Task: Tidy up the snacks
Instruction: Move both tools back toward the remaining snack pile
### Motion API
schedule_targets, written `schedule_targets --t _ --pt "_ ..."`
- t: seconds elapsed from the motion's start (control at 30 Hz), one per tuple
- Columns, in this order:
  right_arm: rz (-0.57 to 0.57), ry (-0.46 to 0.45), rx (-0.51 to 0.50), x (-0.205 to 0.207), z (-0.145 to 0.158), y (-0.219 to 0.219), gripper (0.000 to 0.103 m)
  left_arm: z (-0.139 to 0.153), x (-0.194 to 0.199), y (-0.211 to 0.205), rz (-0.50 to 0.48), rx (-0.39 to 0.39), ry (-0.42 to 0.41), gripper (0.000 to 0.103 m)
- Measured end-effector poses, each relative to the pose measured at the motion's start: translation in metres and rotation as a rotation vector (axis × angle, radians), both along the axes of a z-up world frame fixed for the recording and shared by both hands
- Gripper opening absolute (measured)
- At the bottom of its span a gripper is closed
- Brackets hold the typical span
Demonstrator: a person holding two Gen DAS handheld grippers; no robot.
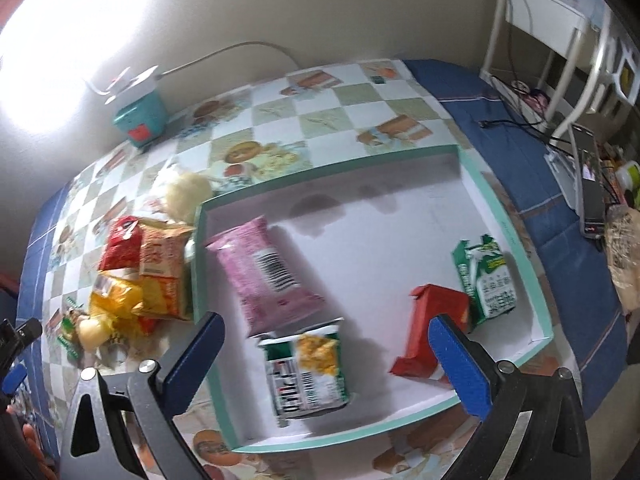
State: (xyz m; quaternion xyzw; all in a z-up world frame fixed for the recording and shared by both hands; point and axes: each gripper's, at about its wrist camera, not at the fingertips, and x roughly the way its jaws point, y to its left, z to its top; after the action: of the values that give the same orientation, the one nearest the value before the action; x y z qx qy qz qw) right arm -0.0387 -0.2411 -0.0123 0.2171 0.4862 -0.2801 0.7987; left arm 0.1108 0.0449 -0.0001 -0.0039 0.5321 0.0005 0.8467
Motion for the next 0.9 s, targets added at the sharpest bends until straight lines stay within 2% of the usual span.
schedule_targets --t 0.27,0.5,0.9 --pt "0.041 0.005 0.011 0.012 -0.004 0.023 0.103 -0.006 0.008 0.017 -0.047 0.023 0.038 0.098" --pt "0.098 0.017 0.063 0.030 -0.013 0.053 0.103 -0.017 0.015 0.032 -0.047 0.123 0.059 0.098" --pt "0.217 0.065 0.132 0.065 -0.036 0.116 0.103 -0.046 0.023 0.074 0.050 0.079 0.152 0.098"
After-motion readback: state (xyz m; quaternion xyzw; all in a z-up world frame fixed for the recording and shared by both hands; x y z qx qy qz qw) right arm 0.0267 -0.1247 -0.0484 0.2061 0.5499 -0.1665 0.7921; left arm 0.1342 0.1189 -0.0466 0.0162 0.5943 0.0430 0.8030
